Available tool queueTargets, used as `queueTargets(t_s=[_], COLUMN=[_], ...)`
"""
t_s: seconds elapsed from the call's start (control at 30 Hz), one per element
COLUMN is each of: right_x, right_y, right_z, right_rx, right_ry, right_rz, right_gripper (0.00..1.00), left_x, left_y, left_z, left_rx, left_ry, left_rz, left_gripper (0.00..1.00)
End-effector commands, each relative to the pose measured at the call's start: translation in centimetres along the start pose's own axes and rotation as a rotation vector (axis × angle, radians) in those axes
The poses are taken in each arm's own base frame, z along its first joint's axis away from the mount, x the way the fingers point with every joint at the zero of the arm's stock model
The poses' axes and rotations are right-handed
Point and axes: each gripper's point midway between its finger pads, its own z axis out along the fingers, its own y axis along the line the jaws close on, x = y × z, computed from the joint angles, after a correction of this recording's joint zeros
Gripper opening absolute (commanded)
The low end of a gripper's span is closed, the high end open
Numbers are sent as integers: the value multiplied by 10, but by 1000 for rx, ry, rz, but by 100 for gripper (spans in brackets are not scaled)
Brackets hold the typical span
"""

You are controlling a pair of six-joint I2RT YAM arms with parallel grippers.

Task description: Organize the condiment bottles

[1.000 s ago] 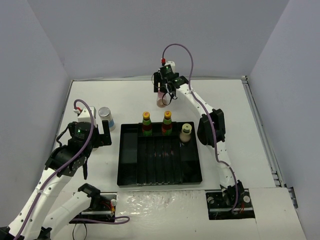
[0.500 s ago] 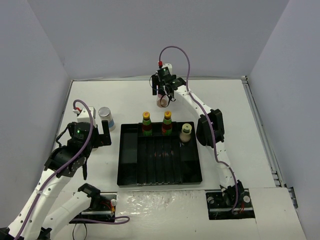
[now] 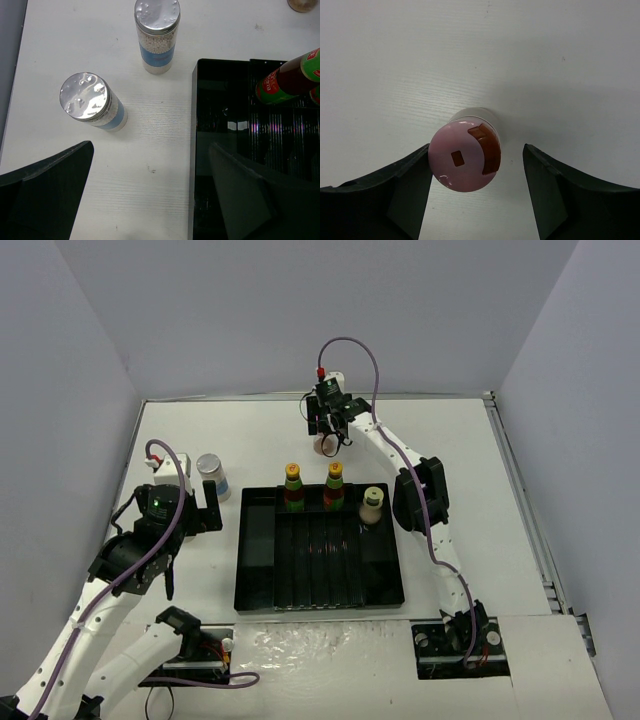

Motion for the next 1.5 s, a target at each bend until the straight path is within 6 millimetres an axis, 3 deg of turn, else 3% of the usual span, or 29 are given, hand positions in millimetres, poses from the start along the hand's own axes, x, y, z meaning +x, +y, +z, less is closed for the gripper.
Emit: queueTargets(t_s=[0.0, 0.2, 0.43, 0.5, 0.7, 1.0, 1.2, 1.3, 1.33, 1.47], right_x=[-15, -17, -21, -29, -58, -94, -94, -93, -83, -74], right_y=[1, -4, -12, -17, -34, -91, -137, -144, -146, -149], right_z=[-3, -2, -10, -17, -47, -102, -148, -185, -186, -232], right_rx=[9, 25, 60, 71, 105, 216, 316, 317, 320, 288], right_ry=[-54, -59, -72, -88, -155, -249, -288, -327, -311, -353], right_rz=[-13, -26, -11, 5, 52, 147, 235, 277, 275, 307], right_gripper=[65, 50, 5, 0, 0, 0, 0, 0, 0, 0], left_x=[-22, -22, -21, -21, -21, -21, -21, -21, -22, -22], left_y=[-2, -1, -2, -2, -2, -3, -4, -5, -5, -5], left_z=[-3, -3, -3, -3, -2, -1, -1, -1, 0, -1], left_rx=[8, 5, 5, 5, 5, 8, 11, 15, 17, 17], left_ry=[-67, -66, -63, -63, -62, -62, -57, -58, -57, -60], left_rz=[-26, -26, -25, -24, -26, -24, -21, -19, -19, -20], left_gripper=[97, 97, 97, 97, 97, 97, 97, 97, 97, 97])
